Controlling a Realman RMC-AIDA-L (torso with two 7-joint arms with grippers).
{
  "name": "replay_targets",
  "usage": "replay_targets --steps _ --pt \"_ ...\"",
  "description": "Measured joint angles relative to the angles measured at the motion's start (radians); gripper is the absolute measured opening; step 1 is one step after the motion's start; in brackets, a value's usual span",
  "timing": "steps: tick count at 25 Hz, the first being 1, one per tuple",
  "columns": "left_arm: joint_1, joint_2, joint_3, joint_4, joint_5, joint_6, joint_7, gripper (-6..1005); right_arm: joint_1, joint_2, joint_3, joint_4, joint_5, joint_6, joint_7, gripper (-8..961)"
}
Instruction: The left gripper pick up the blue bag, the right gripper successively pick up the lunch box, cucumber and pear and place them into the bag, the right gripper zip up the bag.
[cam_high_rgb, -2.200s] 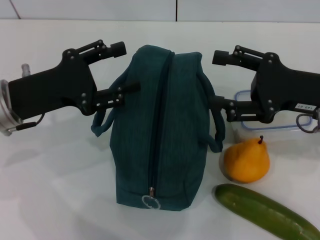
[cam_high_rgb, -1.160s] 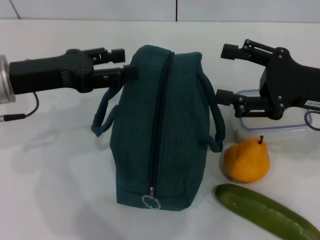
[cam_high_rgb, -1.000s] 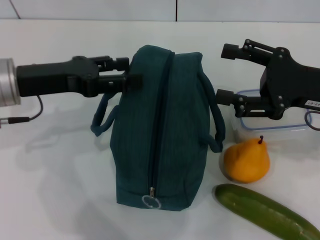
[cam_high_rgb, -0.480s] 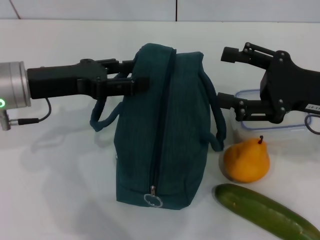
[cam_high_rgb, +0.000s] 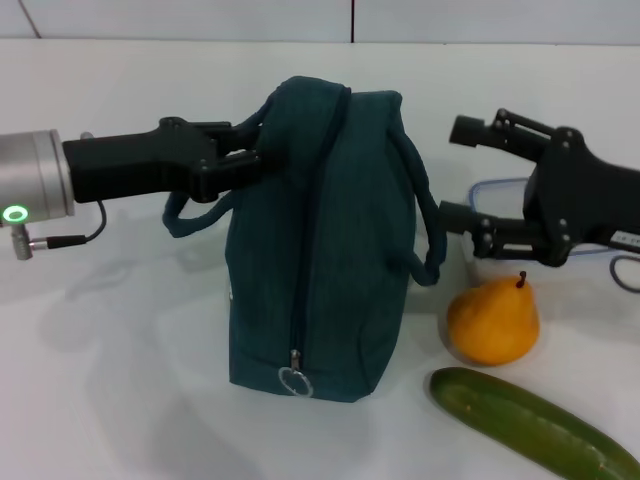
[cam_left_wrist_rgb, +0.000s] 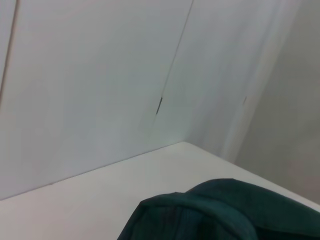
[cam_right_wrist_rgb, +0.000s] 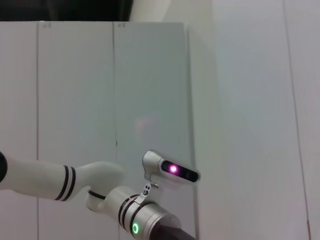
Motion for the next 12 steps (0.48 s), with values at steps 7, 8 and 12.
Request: replay_targets --steps 7,8,12 --pt "-0.031 -0.001 0.002 -0.059 0.004 -0.008 0.055 246 -0.067 0.063 0.121 0.080 0.030 -0.008 -0.005 869" --pt "-0.036 -0.001 0.002 -0.065 0.003 -0.009 0.063 222 -0.073 0.065 0.133 0.103 0.046 -0.016 -0.006 869" --pt "-0.043 -0.004 -0.002 -0.070 -0.004 -0.014 0.075 142 -0.070 0.066 0.141 0.214 0.135 -0.056 -0.006 869"
